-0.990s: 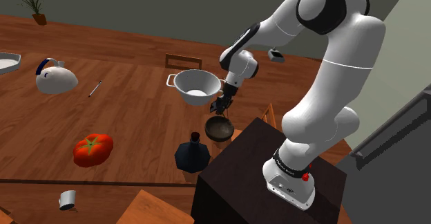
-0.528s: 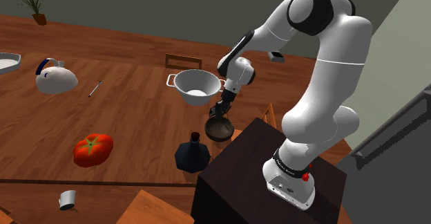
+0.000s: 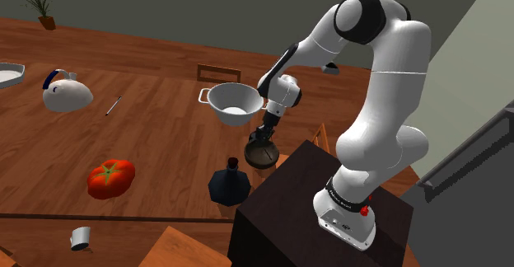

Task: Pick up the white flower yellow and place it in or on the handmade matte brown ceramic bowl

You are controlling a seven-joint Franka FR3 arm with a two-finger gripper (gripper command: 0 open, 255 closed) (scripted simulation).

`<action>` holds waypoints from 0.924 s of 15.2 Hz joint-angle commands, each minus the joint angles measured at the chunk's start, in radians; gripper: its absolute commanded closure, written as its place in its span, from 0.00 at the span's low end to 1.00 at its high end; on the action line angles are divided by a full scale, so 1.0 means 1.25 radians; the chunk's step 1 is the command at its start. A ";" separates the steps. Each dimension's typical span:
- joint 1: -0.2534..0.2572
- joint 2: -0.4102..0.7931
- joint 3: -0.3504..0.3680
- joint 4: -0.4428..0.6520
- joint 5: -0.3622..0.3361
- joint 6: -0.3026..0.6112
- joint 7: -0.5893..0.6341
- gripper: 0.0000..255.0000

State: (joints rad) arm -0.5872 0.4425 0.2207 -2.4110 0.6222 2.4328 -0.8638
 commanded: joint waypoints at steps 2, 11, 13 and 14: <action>0.000 0.001 0.000 0.000 0.000 0.001 0.000 1.00; 0.000 0.001 0.000 0.000 0.000 0.001 0.000 0.00; -0.009 -0.042 -0.016 0.006 -0.026 -0.050 0.016 0.00; -0.014 -0.062 -0.023 0.011 -0.039 -0.076 0.023 0.00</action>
State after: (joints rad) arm -0.6010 0.3881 0.2003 -2.4056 0.5892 2.3696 -0.8469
